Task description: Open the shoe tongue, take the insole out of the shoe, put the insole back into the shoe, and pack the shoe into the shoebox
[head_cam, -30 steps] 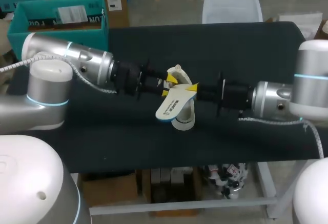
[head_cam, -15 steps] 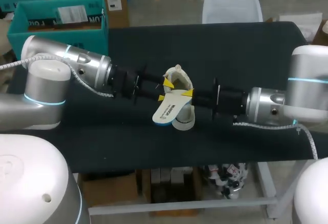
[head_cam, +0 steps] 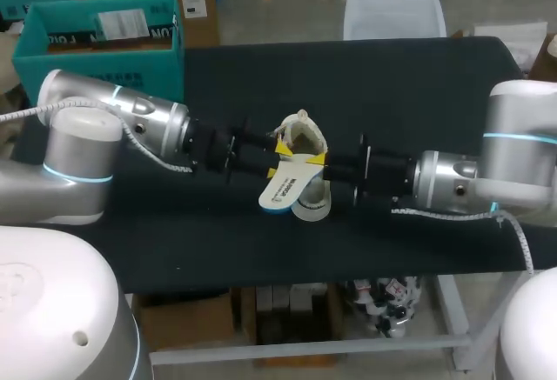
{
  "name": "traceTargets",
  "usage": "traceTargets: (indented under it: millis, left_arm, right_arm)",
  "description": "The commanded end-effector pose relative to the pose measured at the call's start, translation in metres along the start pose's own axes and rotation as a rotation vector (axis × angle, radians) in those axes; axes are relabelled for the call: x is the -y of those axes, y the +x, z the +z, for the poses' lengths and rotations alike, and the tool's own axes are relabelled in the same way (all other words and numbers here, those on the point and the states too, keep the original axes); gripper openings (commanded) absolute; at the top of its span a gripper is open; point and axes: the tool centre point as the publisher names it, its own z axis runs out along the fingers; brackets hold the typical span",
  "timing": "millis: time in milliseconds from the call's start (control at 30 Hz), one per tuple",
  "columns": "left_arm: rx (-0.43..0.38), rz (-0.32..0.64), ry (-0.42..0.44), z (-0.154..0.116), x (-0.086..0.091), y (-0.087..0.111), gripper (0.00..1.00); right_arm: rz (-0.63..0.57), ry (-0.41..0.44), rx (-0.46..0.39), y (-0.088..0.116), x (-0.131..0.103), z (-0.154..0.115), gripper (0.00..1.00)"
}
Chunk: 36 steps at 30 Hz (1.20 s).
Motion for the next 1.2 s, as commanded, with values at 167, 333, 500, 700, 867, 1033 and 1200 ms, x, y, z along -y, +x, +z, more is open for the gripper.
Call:
traceTargets:
  millis: [167,333,500,700,867,1033,1200]
  left_arm:
    - [0.004,-0.033,0.01,0.004,-0.011,0.005,0.32]
    - [0.007,-0.046,0.006,0.006,-0.017,0.005,0.24]
    - [0.006,-0.056,0.006,0.008,-0.021,0.002,0.24]
    - [-0.005,-0.065,0.018,0.015,-0.025,0.0,0.25]
    - [-0.015,-0.07,0.025,0.017,-0.028,-0.002,0.0]
    - [-0.022,-0.072,0.025,0.018,-0.029,-0.001,0.0]
    - [-0.029,-0.07,0.022,0.018,-0.029,0.0,0.0]
  right_arm:
    - [0.003,0.02,-0.013,-0.005,-0.005,0.005,0.0]
    - [0.008,0.026,-0.015,-0.007,-0.007,0.007,0.0]
    - [0.013,0.033,-0.018,-0.008,-0.007,0.008,0.0]
    - [0.018,0.036,-0.02,-0.009,-0.009,0.008,0.0]
    - [0.024,0.038,-0.022,-0.011,-0.011,0.007,0.0]
    - [0.026,0.038,-0.023,-0.011,-0.012,0.006,0.0]
    - [0.019,0.033,-0.017,-0.008,-0.009,0.003,0.78]
